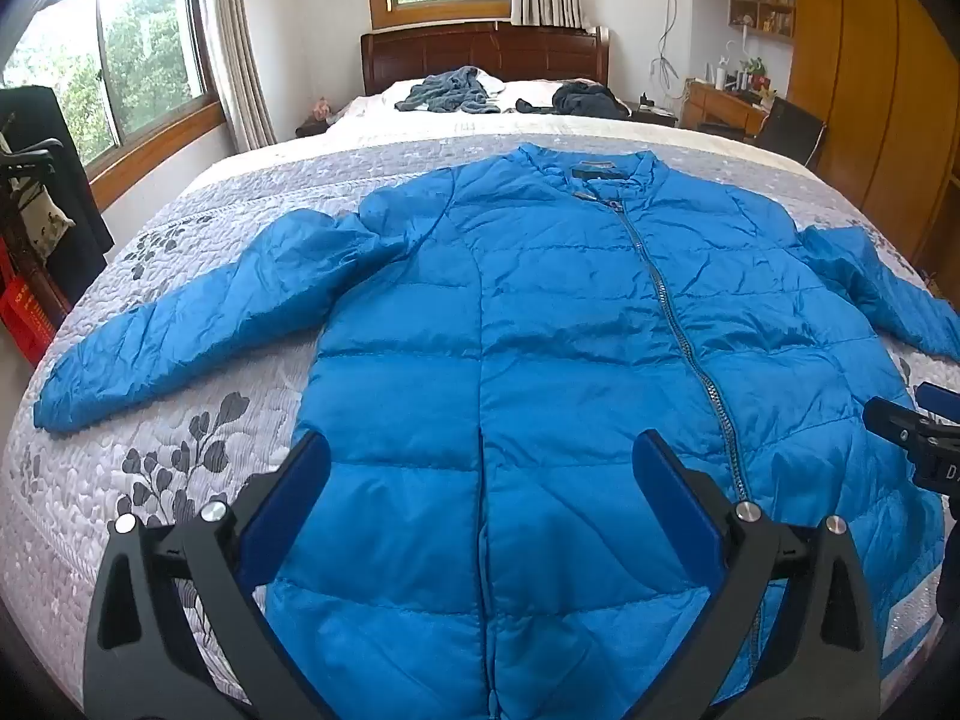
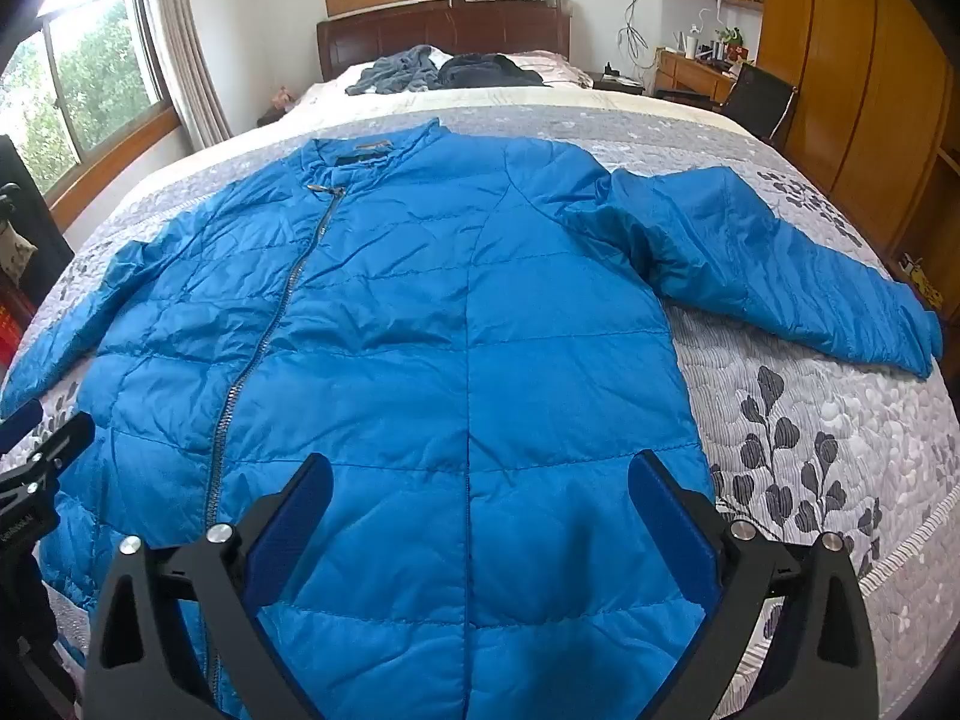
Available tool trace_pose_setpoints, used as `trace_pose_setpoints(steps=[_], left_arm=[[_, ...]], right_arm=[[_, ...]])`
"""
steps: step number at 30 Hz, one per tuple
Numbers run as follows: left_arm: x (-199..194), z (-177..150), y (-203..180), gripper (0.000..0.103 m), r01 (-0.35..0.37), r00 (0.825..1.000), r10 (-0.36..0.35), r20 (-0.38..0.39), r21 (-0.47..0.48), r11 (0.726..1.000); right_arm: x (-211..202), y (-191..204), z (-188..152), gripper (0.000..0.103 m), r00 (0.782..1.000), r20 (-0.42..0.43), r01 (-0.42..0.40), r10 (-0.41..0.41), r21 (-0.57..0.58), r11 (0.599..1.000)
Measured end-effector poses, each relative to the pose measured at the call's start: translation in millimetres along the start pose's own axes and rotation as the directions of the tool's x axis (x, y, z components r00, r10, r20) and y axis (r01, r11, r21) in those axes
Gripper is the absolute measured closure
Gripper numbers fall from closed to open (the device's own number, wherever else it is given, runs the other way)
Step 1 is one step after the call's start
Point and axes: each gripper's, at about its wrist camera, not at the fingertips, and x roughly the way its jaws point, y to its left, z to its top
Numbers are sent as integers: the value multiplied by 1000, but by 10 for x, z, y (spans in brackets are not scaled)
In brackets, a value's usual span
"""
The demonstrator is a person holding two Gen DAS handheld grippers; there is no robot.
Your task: Fold large clothes
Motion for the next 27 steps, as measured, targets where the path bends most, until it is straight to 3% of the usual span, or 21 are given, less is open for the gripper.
trace_pose_setpoints(steps=[27], left_arm=[[-11,-2,4,3,0,1000,0,1,1,1000]], right_arm=[[-12,-6,14,4,1000,6,2,-2,-4,1000]])
